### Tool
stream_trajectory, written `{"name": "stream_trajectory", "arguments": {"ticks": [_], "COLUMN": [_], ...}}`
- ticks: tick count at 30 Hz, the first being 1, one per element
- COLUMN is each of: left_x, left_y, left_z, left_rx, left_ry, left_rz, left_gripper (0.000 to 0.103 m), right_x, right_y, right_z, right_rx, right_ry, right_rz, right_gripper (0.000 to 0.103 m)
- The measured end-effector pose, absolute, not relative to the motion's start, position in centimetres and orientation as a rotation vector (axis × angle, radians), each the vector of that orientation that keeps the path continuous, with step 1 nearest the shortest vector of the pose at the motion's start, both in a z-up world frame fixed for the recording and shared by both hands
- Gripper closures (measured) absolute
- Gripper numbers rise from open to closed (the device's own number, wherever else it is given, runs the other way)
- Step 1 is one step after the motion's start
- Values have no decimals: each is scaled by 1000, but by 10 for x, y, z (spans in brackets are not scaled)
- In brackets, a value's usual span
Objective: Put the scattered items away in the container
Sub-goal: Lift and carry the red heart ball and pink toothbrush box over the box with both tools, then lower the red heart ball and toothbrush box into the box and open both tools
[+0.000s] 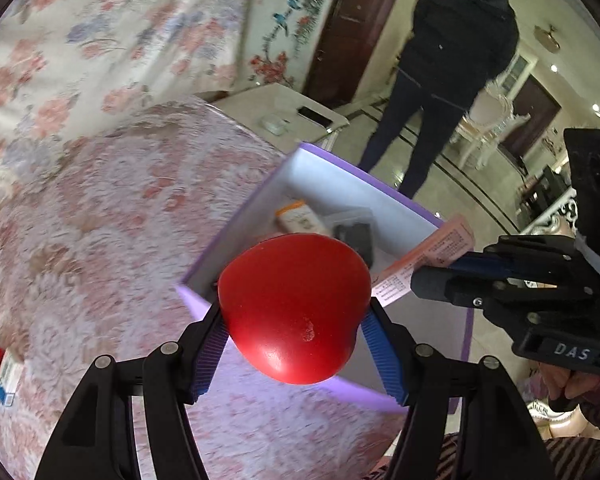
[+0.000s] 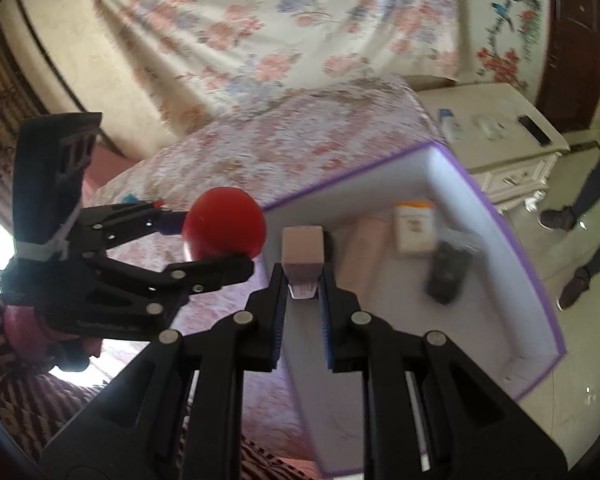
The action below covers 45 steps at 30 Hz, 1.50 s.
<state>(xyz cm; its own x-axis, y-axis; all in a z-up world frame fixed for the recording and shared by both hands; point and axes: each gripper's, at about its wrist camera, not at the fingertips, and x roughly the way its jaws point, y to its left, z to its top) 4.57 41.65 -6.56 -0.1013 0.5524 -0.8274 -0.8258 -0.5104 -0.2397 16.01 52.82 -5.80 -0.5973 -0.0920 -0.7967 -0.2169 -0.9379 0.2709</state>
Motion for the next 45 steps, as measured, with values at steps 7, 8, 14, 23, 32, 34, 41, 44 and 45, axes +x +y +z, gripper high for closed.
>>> {"name": "stream_trajectory", "arguments": {"ticks": [7, 8, 14, 23, 32, 34, 41, 44, 45], "left_x": [64, 66, 73, 77, 71, 67, 63, 63, 63], "left_y": [469, 476, 516, 547, 555, 555, 554, 548, 545], "left_z": [-85, -89, -120, -158, -191, -193, -197, -196, -196], "left_rx": [-1195, -1206, -1314, -1450, -1588, -1601, -1612, -1617, -1620], "left_ry": [400, 410, 479, 534, 564, 564, 578, 564, 556], "left_rz": [1710, 1699, 1628, 1594, 1620, 1631, 1649, 1663, 1668], "left_gripper": [37, 37, 37, 37, 37, 37, 34, 27, 25], "right_x": [180, 181, 176, 168, 151, 147, 138, 139, 140], "right_y": [573, 578, 598, 629, 649, 652, 661, 662, 662], "right_z": [-81, -85, -109, -142, -164, -167, -172, -171, -171], "right_rx": [-1424, -1443, -1641, -1954, -2072, -2076, -2045, -2034, -2030], "right_ry": [582, 580, 537, 453, 299, 297, 329, 359, 374], "right_rz": [2602, 2590, 2498, 2281, 2179, 2171, 2165, 2178, 2184], "right_gripper": [85, 85, 85, 85, 85, 85, 83, 77, 73]}}
